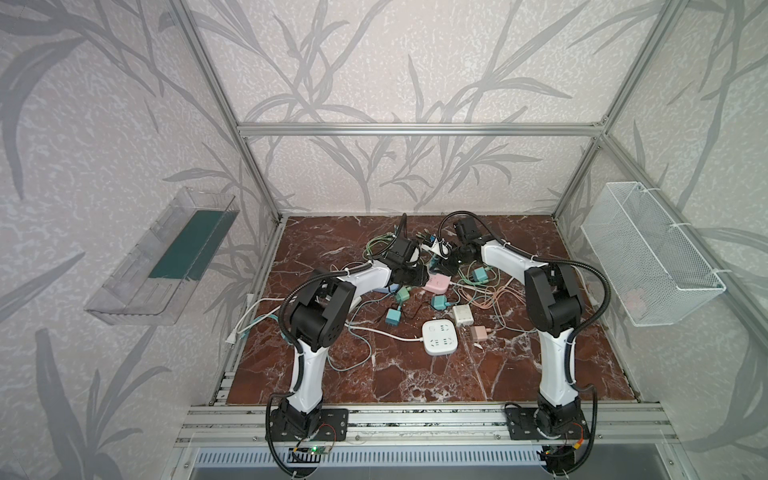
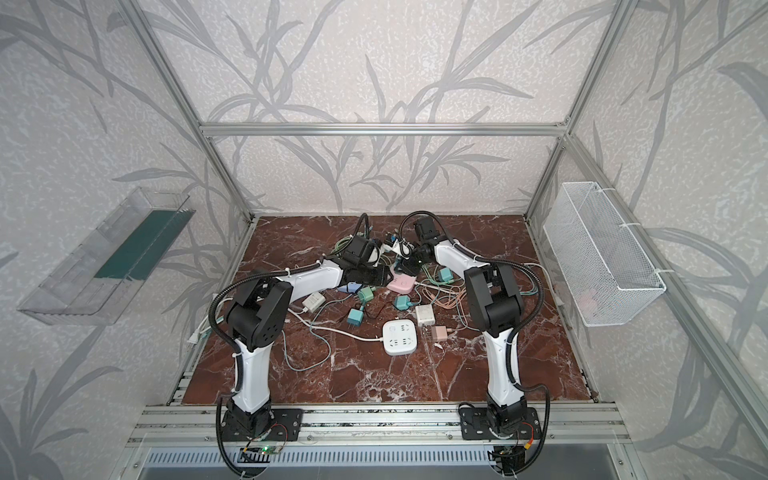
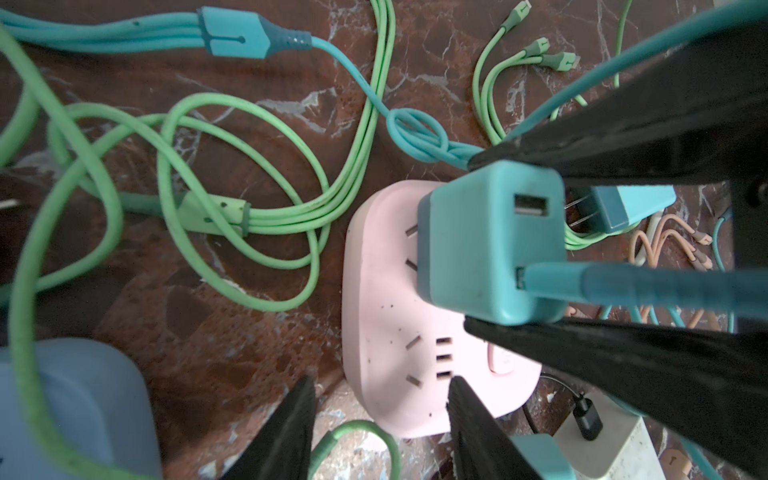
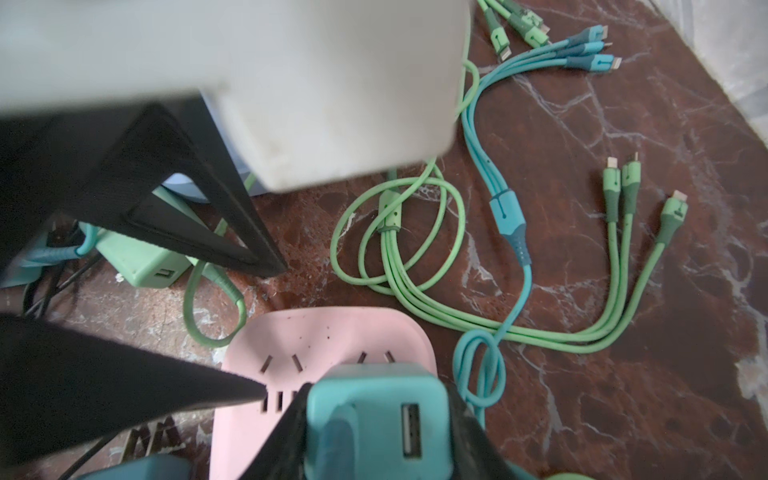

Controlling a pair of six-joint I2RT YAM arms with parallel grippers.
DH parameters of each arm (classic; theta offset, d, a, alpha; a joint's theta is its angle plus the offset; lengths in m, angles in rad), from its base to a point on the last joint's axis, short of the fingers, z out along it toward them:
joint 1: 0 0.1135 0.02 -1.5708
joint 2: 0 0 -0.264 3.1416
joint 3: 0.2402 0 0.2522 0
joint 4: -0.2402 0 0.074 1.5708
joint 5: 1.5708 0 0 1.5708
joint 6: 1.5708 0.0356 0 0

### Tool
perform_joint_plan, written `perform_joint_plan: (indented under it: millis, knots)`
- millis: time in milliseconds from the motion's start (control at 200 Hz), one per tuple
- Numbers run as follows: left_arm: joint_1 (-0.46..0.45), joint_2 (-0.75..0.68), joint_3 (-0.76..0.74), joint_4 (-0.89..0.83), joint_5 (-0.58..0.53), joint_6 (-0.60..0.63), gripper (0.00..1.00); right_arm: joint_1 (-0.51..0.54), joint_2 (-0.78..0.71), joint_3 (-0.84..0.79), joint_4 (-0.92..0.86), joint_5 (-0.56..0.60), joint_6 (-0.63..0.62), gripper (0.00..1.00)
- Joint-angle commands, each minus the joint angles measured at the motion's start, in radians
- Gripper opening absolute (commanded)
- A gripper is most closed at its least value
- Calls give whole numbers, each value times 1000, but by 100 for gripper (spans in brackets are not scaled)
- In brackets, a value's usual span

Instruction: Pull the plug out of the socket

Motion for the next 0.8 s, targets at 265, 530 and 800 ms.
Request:
perform_joint_plan:
  millis: [265,530,800]
  knots:
    - [7,-43,44,-20,-13,3,53,4,-49,-55,3,-25,25,35]
    - [6,-18,86,-51,-14,29,52,-2,-64,-76,13,-41,35,32]
    - [7,38,139,-89,-13,49,50,-10,-79,-87,34,-58,55,29]
